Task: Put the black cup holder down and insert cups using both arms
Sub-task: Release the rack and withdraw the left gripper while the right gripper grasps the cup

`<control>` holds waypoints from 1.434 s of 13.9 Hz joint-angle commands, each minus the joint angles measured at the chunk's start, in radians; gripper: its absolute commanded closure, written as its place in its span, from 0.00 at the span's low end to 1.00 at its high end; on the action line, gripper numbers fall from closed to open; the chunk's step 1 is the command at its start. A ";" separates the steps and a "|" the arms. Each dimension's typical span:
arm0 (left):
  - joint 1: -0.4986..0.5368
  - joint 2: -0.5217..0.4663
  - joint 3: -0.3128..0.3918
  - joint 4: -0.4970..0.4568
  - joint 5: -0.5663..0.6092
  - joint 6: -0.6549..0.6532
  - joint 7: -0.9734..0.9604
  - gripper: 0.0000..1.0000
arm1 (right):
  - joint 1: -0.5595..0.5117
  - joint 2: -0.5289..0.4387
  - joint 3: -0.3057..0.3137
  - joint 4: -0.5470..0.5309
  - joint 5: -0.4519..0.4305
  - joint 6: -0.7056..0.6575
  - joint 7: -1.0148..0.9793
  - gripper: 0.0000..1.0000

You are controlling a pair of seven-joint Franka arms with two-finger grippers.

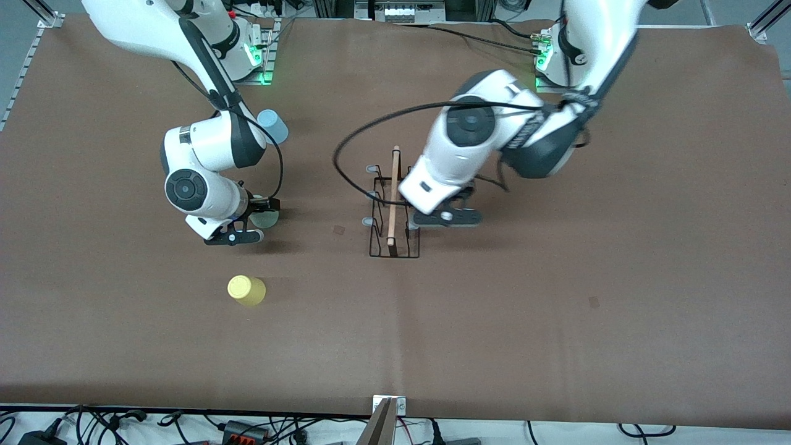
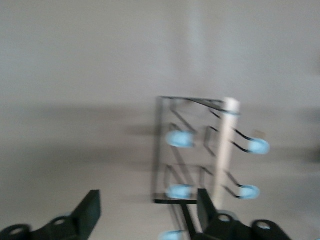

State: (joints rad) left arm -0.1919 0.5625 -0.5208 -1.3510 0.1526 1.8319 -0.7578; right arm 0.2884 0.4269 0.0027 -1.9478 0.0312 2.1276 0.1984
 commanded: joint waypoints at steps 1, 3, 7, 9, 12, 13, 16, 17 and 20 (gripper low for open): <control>0.106 -0.056 -0.025 -0.027 0.005 -0.095 0.124 0.00 | -0.005 -0.017 0.003 -0.037 0.013 0.025 0.009 0.00; 0.179 -0.084 -0.027 -0.028 0.004 -0.140 0.240 0.00 | -0.005 -0.014 0.003 -0.040 0.013 0.022 0.009 0.00; 0.302 -0.121 -0.027 -0.028 0.004 -0.224 0.352 0.00 | -0.003 0.007 0.003 -0.051 0.013 0.020 0.007 0.06; 0.354 -0.159 0.007 -0.037 -0.004 -0.233 0.534 0.00 | -0.003 0.012 0.003 -0.046 0.013 0.012 0.007 0.42; 0.289 -0.239 0.273 -0.086 -0.135 -0.232 0.664 0.00 | -0.005 -0.010 0.003 0.015 0.013 -0.055 0.007 0.83; 0.264 -0.251 0.345 -0.088 -0.168 -0.232 0.696 0.00 | -0.002 -0.011 0.003 0.071 0.013 -0.117 0.006 0.86; 0.232 -0.329 0.472 -0.094 -0.173 -0.270 0.801 0.00 | 0.015 -0.008 0.022 0.295 0.032 -0.342 0.010 0.88; 0.230 -0.367 0.485 -0.121 -0.173 -0.264 0.796 0.00 | 0.026 -0.008 0.040 0.335 0.068 -0.359 0.013 0.88; 0.200 -0.423 0.535 -0.181 -0.174 -0.258 0.766 0.00 | 0.121 -0.008 0.051 0.352 0.125 -0.362 0.051 0.88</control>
State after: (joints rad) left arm 0.0459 0.2137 -0.0287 -1.4304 -0.0031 1.5598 0.0194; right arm 0.3369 0.3992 0.0526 -1.6137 0.1341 1.7768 0.2075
